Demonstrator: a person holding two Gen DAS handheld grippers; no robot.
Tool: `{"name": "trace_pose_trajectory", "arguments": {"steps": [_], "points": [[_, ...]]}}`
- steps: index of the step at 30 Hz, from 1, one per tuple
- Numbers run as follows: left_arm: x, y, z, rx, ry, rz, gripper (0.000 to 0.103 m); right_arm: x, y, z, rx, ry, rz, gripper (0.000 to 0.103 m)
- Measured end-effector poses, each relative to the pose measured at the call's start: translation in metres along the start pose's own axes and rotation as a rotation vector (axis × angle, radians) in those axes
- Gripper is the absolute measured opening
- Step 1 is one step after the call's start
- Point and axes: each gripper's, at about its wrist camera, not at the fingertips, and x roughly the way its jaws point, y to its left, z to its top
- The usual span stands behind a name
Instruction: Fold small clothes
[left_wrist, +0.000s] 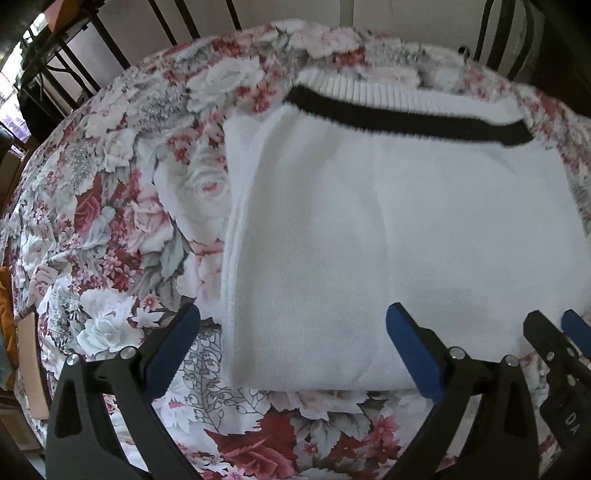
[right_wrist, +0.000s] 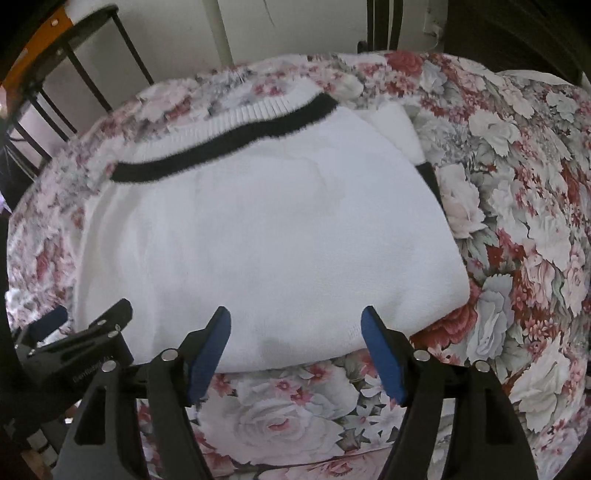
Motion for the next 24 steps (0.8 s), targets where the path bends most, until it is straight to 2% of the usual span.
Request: {"name": "trace_pose_trajectory", "arguments": {"steps": [3, 4, 9, 12, 16, 18, 21, 24], "points": [[0.025, -0.007, 0.0, 0.023, 0.087, 0.022, 0.099, 0.021, -0.002, -0.001, -0.009, 0.078, -0.038, 0.083], [0.027, -0.007, 0.001, 0.017, 0.093, 0.019, 0.099, 0.027, -0.001, -0.001, -0.012, 0.094, -0.041, 0.083], [0.02, -0.008, 0.001, 0.024, 0.066, 0.028, 0.099, 0.021, 0.0, 0.001, -0.002, 0.072, -0.026, 0.084], [0.009, -0.006, 0.002, 0.012, 0.032, 0.012, 0.099, 0.003, -0.008, 0.005, 0.047, 0.001, 0.033, 0.084], [0.001, 0.002, 0.007, -0.027, -0.002, -0.01, 0.099, -0.006, -0.022, 0.015, 0.113, -0.063, 0.053, 0.084], [0.003, 0.004, 0.009, -0.039, 0.007, -0.022, 0.099, 0.004, -0.034, 0.023, 0.165, -0.039, 0.067, 0.084], [0.017, 0.001, 0.008, -0.031, 0.047, -0.001, 0.099, 0.021, -0.05, 0.018, 0.241, 0.024, 0.096, 0.084], [0.028, 0.001, 0.01, -0.033, 0.075, 0.002, 0.099, 0.024, -0.053, 0.014, 0.272, 0.037, 0.112, 0.084]]}}
